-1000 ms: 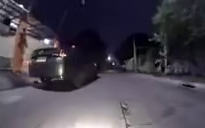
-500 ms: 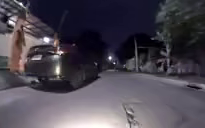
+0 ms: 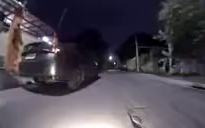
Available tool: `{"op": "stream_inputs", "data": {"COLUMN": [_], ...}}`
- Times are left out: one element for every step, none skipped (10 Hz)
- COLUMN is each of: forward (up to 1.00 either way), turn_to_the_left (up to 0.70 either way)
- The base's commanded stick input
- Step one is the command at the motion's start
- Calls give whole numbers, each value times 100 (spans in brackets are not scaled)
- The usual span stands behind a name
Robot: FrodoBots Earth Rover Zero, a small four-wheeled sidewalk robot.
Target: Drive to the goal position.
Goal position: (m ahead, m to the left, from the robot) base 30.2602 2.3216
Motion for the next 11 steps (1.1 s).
{"op": "stream_inputs", "data": {"forward": [50,50,50,50,50,50,50,50,50,50,50], "turn_to_the_left": [0,0,0,0,0,0,0,0,-50,-50,-50]}}
